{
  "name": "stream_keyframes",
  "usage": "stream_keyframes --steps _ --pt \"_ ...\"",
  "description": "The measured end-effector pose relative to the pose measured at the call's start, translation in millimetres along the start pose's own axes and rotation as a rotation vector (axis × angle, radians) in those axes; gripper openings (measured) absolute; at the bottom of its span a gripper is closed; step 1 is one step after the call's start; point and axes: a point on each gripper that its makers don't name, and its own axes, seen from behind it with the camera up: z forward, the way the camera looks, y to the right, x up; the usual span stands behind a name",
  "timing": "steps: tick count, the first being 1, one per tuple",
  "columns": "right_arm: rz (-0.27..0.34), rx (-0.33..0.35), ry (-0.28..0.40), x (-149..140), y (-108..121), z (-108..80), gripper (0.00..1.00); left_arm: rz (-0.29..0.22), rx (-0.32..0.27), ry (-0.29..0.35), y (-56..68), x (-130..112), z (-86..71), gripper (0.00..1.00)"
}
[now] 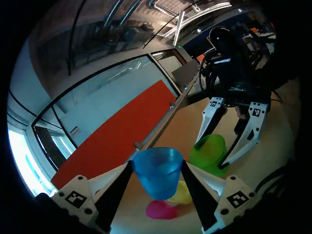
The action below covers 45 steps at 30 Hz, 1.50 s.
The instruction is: Pour water
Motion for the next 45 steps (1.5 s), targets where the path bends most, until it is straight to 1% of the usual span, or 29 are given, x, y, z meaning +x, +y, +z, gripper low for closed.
stream_keyframes --steps 8,20,26,32,45 --pt "0.0 0.005 0.001 0 -1 0.4 0.93 0.069 -0.001 0.003 4.3 4 1.6 0.89" --pt "0.004 0.003 0.003 1 0 -0.1 0.94 0.148 -0.003 0.02 7.7 8 6.4 0.89" --pt "0.003 0.002 0.006 2 0 0.0 0.94 0.178 0.0 0.017 8.7 8 8.1 0.89" --pt "0.001 0.001 0.005 3 1 -0.1 0.94 0.202 0.003 0.018 7.1 9 8.3 0.89" --pt "0.004 0.0 0.005 2 2 -0.3 0.94 0.285 0.004 0.018 9.6 12 11.0 0.89"
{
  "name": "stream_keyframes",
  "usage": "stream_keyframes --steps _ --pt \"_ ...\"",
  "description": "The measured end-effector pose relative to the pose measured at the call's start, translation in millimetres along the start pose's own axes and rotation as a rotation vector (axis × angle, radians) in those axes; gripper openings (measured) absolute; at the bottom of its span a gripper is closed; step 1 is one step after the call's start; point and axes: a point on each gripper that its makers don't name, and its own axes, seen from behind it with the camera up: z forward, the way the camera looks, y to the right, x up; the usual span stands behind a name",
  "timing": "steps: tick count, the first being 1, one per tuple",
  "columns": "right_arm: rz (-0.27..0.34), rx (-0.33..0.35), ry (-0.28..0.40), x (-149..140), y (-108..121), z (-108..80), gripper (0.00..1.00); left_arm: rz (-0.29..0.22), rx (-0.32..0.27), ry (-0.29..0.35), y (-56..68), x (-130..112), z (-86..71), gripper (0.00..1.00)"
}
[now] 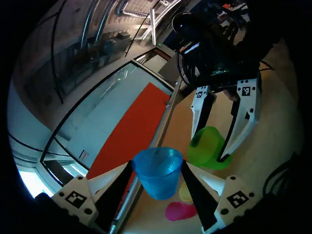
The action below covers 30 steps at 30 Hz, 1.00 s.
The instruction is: Pour water
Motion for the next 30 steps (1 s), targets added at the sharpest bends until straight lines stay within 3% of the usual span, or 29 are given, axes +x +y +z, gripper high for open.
stream_keyframes --steps 30 --pt "0.005 0.003 0.002 0 -1 1.9 0.94 0.106 0.006 0.009 0.3 14 6.7 0.89"
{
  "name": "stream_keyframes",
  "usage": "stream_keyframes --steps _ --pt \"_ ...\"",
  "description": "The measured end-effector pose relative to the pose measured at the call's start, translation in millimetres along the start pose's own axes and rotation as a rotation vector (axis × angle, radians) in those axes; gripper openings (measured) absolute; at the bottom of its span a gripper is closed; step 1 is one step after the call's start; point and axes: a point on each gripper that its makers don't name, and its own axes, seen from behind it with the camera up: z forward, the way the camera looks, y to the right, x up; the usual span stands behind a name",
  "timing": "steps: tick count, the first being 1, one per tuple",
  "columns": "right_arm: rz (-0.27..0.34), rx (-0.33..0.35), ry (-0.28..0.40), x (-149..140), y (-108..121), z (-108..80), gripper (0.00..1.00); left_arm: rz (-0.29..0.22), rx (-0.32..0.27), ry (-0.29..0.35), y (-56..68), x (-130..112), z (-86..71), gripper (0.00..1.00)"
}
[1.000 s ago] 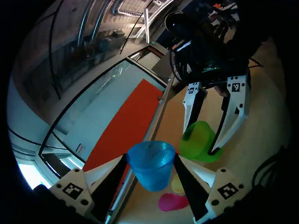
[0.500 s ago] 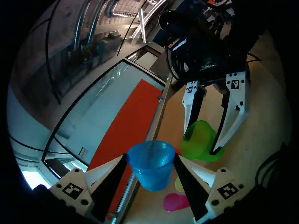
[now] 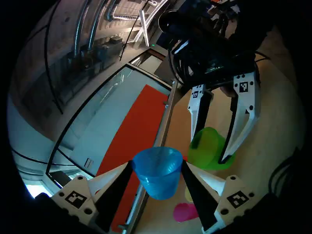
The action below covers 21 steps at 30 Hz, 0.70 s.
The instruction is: Pour water
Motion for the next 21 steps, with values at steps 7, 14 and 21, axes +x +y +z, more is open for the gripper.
stream_keyframes --steps 7,14,21 --pt "0.0 0.001 0.001 0.6 0.2 -0.5 0.94 0.031 0.002 0.001 -0.7 3.1 0.3 0.89" --pt "0.001 0.0 0.0 0.2 0.6 -0.3 0.94 0.049 -0.001 0.007 0.1 5.9 -0.6 0.89" --pt "0.001 -0.001 -0.001 0.2 0.6 0.0 0.94 0.085 0.004 0.007 0.5 8.1 -1.9 0.89"
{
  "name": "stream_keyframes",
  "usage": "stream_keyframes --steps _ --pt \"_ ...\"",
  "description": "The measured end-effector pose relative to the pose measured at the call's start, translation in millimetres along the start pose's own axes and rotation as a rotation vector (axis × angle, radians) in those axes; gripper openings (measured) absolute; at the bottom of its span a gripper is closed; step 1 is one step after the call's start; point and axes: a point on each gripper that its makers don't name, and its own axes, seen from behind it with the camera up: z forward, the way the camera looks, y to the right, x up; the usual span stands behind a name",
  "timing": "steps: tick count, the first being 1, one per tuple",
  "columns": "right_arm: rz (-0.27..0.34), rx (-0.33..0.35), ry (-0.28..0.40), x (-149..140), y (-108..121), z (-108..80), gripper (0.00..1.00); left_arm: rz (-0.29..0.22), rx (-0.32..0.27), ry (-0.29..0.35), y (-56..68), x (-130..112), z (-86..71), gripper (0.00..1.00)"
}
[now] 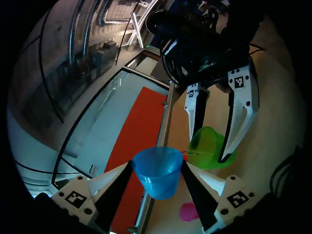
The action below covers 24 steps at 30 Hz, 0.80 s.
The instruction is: Pour water
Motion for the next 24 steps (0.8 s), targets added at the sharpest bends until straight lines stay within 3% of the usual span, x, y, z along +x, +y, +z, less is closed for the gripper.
stream_keyframes --steps 24 --pt "-0.001 -0.003 -0.002 -1.0 1.2 0.2 0.94 0.039 0.019 0.008 -3.5 1.7 -2.0 0.89"
